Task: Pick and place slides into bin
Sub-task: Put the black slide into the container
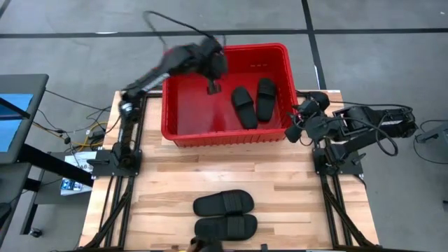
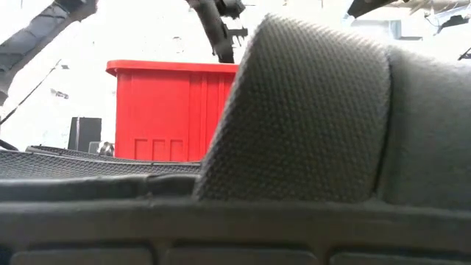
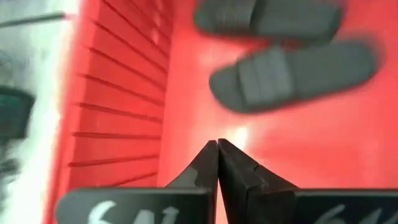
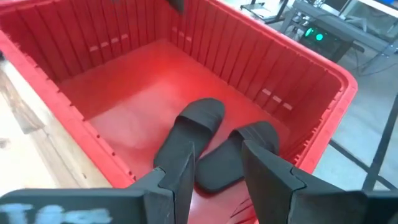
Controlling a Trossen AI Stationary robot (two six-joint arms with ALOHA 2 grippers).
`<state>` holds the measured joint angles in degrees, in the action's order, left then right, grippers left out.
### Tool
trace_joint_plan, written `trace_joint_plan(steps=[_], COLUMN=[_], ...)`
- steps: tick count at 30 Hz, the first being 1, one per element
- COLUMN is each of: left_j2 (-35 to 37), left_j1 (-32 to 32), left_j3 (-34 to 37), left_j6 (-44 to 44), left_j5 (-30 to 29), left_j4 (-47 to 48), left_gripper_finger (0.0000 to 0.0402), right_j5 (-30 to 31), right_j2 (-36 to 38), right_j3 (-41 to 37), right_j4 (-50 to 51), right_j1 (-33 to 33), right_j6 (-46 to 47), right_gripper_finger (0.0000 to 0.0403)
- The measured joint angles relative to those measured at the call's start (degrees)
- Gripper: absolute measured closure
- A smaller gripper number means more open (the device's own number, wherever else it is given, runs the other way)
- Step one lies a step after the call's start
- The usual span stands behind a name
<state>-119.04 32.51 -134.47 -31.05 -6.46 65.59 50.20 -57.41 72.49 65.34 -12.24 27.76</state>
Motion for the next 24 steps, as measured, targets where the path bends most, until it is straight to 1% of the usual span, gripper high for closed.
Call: trace_joint_plan(steps=[5,11,13,15,18,20,24], left_j2=[9.7,18.2,20.1,22.1,25.9,29.0,37.1], left_j1=[2.5,5.5,6.1,6.7,6.7,7.1,8.9], left_j3=[-0.1,-0.1,-0.1,0.9,5.6,10.9,25.5], left_j6=[5.3,9.2,10.8,11.9,13.6,15.3,20.1], left_j5=[14.4,33.7,37.5,39.3,38.8,37.5,37.3], left_j4=[-1.2,-4.1,-4.4,-4.7,-8.0,-11.9,-22.6], left_gripper_finger=[0.0401,0.0401,0.0401,0.0401,0.0401,0.0401,0.0401], right_j5=[0.0,0.0,0.0,0.0,0.0,-0.1,-0.7], right_j2=[-0.9,-3.2,-4.4,-5.0,-4.8,-4.8,-4.7], right_j3=[0.0,0.1,0.0,0.0,0.0,0.0,0.0], right_j4=[-6.1,-16.0,-18.8,-20.6,-23.2,-24.1,-25.3], right_j1=[1.2,2.2,2.6,3.1,3.1,3.1,3.1], right_j6=[-4.9,-17.8,-21.9,-25.2,-28.3,-29.7,-31.2], right_gripper_finger=[0.0278,0.0278,0.0278,0.0278,0.0278,0.0278,0.0278])
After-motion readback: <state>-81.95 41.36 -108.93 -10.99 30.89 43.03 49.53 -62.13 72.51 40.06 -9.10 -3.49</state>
